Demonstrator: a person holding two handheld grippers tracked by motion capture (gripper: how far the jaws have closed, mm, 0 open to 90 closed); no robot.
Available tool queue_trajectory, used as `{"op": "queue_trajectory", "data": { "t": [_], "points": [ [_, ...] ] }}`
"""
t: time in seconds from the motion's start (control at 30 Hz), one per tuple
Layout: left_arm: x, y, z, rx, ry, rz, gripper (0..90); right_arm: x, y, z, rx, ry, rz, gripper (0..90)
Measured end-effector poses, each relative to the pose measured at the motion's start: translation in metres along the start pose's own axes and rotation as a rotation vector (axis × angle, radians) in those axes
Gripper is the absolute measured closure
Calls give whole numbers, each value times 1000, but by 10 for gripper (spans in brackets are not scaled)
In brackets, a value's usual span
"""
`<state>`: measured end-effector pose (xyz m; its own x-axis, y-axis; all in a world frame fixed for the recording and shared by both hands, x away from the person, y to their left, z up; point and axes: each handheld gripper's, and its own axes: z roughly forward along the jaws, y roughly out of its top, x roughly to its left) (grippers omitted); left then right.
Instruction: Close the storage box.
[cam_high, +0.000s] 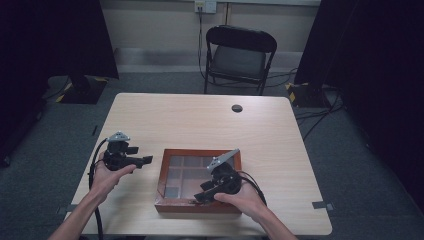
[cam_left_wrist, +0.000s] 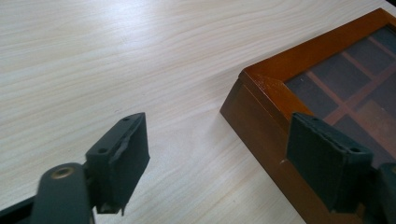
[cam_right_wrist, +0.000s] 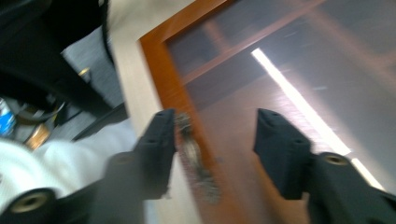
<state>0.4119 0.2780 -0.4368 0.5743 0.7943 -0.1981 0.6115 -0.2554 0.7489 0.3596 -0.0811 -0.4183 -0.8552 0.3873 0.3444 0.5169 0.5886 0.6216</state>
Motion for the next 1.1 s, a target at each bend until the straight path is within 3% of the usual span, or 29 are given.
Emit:
{"op": "queue_trajectory", "data": {
  "t": [0.2, 0.27, 0.4, 0.47, 0.5, 0.57, 0.63, 0.7, 0.83, 0.93, 1.0, 1.07, 1.1],
  "points": [
    [-2, 0, 5, 33, 6, 5, 198, -17, 0, -31, -90, -164, 81, 241],
    [-2, 0, 6, 42, 6, 5, 198, -28, -6, -45, -135, -225, 119, 219],
    [-3, 1, 5, 47, 17, 1, 224, -47, -22, -65, -161, -322, 177, 196],
    [-3, 1, 5, 49, 22, 4, 225, -57, -32, -73, -172, -397, 222, 184],
    [-3, 1, 6, 50, 22, -2, 225, -70, -43, -81, -191, -449, 265, 177],
    [-2, 0, 7, 60, 24, 0, 225, -74, -47, -84, -195, -468, 278, 171],
    [0, -1, 8, 70, 35, 5, 225, -92, -66, -93, -204, -553, 350, 157],
    [0, -2, 10, 65, 35, 4, 224, -96, -70, -94, -213, -571, 365, 157],
    [3, -6, 15, 106, 59, 11, 225, -121, -91, -95, -164, -642, 439, 175],
    [7, -9, 20, 131, 90, 18, 225, -131, -102, -91, -131, -696, 494, 166],
    [12, -12, 24, 162, 84, 6, 224, -135, -108, -87, -109, -721, 505, 152],
    [15, -16, 29, 170, 104, 0, 229, -136, -112, -80, -70, -737, 503, 144],
    [18, -17, 30, 189, 110, 5, 232, -136, -113, -76, -59, -754, 479, 141]
  ]
}}
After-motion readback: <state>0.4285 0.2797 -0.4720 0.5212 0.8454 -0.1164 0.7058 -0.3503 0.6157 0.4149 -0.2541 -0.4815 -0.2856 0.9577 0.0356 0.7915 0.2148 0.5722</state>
